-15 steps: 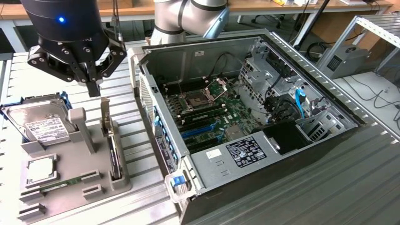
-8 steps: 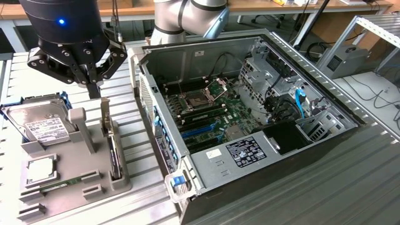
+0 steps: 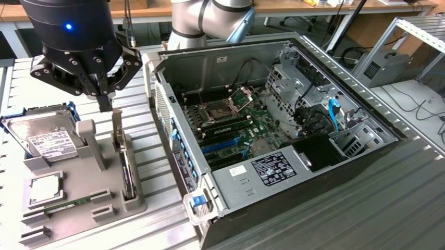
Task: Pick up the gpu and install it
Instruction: 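Reach for the gpu, then pick up the gpu and move the gpu toward the slot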
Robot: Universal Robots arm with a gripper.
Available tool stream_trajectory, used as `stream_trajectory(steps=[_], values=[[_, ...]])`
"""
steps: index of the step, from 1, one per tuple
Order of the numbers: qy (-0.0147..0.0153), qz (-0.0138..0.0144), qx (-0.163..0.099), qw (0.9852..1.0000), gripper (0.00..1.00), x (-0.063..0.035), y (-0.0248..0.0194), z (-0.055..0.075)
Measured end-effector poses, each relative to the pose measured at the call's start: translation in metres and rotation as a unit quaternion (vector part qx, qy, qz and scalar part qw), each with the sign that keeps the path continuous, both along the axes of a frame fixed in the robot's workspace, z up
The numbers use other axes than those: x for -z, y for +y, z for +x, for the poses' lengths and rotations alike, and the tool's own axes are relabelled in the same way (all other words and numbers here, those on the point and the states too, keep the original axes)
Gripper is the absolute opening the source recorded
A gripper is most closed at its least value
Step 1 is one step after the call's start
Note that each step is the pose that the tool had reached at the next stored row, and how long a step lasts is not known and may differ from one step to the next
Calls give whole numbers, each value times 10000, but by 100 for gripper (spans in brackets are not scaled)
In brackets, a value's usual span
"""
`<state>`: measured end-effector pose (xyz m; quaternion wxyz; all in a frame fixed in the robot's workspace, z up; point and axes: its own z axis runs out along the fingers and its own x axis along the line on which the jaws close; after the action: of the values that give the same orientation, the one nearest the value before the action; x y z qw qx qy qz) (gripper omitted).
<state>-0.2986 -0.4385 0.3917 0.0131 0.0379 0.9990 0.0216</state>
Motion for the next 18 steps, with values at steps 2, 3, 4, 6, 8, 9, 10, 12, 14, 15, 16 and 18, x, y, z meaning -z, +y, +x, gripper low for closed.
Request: stream_trajectory(steps=[2,3,4,6,8,9,10,12,14,15,16,18], values=[[1,0,0,10000,11,0,-29,0],[0,0,0,10000,11,0,-44,0],[0,0,0,10000,11,0,-59,0],[1,0,0,10000,11,0,-88,0],[1,-1,0,10000,11,-1,-113,0],[0,0,0,10000,11,0,-125,0],[0,0,0,10000,11,0,-135,0],[0,0,0,10000,11,0,-165,0],[1,-1,0,10000,11,0,-195,0],[1,-1,1,10000,11,-1,-195,0],[0,0,0,10000,11,0,-196,0],[0,0,0,10000,11,0,-196,0]])
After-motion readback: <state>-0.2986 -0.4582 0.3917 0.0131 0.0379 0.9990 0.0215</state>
